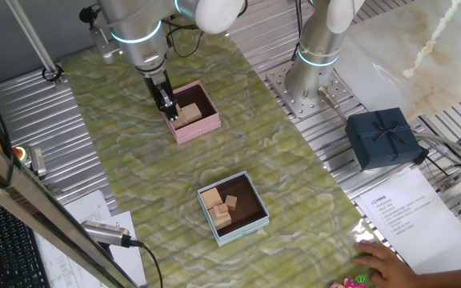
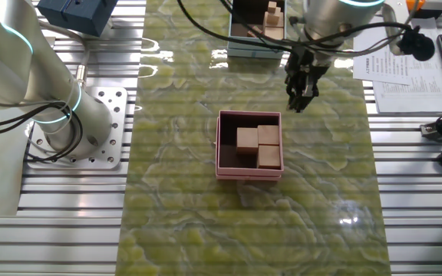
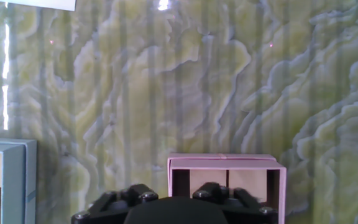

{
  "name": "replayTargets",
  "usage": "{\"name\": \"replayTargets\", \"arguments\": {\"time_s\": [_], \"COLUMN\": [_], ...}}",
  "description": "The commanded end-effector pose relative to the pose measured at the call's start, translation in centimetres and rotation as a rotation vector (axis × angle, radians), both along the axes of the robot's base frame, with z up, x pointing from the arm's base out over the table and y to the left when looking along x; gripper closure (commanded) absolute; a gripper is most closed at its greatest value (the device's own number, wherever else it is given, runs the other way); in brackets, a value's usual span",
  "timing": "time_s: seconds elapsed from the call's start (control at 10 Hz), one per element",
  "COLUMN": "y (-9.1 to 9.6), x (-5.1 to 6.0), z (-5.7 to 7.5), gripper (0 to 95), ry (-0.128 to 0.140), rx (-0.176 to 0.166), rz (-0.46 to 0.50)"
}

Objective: Move an object from one box to another

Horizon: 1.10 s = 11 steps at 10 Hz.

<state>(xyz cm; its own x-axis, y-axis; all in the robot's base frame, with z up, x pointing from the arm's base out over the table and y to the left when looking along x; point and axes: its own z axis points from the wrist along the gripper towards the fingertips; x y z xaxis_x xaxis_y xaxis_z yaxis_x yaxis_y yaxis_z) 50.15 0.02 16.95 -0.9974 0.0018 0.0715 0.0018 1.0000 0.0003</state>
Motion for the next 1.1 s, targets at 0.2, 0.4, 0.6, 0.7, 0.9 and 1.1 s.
{"name": "replayTargets", "arguments": {"time_s": [0.2,0.4,0.6,0.7,0.9,1.1], "y": [0.0,0.0,-0.1,-0.1,-0.2,-0.4], "x": [-0.1,-0.1,-0.1,0.0,0.0,0.0], "z": [0.0,0.0,-0.3,-0.4,-0.8,-1.0], "gripper": [95.0,95.0,95.0,95.0,95.0,95.0], "ry": [-0.001,0.0,-0.002,-0.003,-0.003,-0.005], "rx": [-0.001,0.0,0.006,0.007,0.006,0.005], "rz": [0.003,0.003,0.013,0.018,0.019,0.019]}}
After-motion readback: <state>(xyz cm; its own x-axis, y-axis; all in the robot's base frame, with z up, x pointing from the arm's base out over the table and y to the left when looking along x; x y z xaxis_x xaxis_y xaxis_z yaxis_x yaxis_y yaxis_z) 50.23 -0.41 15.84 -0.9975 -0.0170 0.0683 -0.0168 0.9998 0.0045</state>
